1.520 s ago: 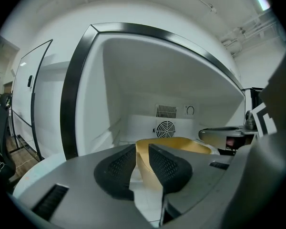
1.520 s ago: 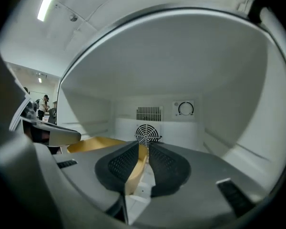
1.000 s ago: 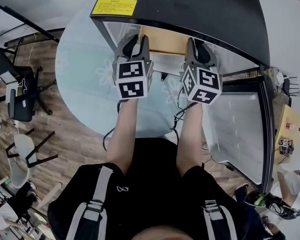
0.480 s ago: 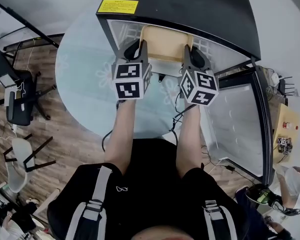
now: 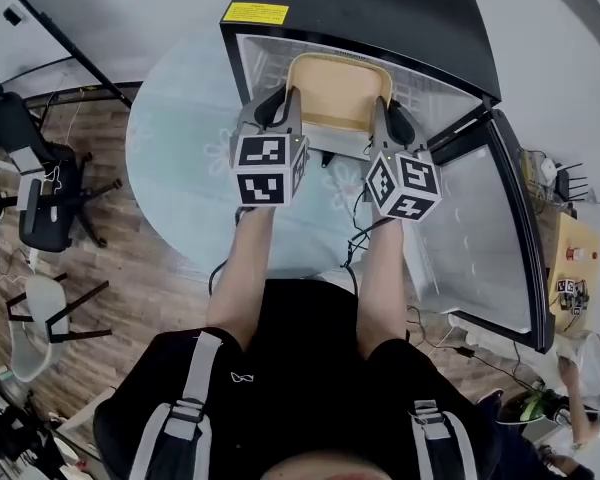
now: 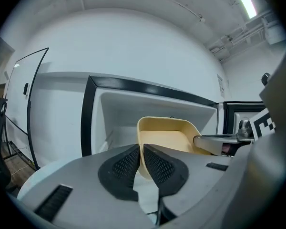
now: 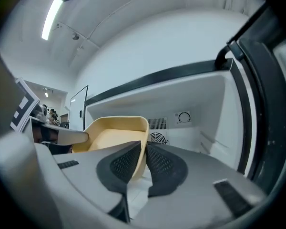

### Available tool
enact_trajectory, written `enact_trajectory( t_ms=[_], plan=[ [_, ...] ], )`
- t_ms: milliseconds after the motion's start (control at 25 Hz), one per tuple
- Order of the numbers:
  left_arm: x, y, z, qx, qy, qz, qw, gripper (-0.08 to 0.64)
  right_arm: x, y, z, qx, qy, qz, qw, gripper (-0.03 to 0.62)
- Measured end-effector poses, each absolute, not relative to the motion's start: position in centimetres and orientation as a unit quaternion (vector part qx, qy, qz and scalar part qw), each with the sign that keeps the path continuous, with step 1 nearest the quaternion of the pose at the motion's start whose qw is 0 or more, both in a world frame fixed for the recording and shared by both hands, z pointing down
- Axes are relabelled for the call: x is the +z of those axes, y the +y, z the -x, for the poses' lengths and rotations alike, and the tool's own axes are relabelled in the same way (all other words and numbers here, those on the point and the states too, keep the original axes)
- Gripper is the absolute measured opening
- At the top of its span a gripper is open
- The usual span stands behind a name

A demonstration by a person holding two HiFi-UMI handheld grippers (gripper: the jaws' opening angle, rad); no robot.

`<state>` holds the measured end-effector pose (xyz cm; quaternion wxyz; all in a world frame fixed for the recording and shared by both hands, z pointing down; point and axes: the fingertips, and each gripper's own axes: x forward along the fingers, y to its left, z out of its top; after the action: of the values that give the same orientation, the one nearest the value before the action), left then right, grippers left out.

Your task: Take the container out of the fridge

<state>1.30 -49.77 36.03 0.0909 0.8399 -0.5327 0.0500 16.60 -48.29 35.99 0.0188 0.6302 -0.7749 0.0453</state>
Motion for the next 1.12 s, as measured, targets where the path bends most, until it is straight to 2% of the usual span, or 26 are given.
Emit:
enact_trajectory(
  t_ms=[280,1120],
  plan=[
    [33.4,-46.9,-0.6,-0.002,-0.526,-0.848,0.057,0.025,33.6,-45.4,-16.0,0.020,-0.779,-0.626,-0.026,0.038],
    [31.8,-40.6,-4.4,-0.034,-0.482,-0.875,0.033,0.028,31.3,-37.9,-19.8,-0.001,-0.748,-0.663,-0.042,0.031]
  ],
)
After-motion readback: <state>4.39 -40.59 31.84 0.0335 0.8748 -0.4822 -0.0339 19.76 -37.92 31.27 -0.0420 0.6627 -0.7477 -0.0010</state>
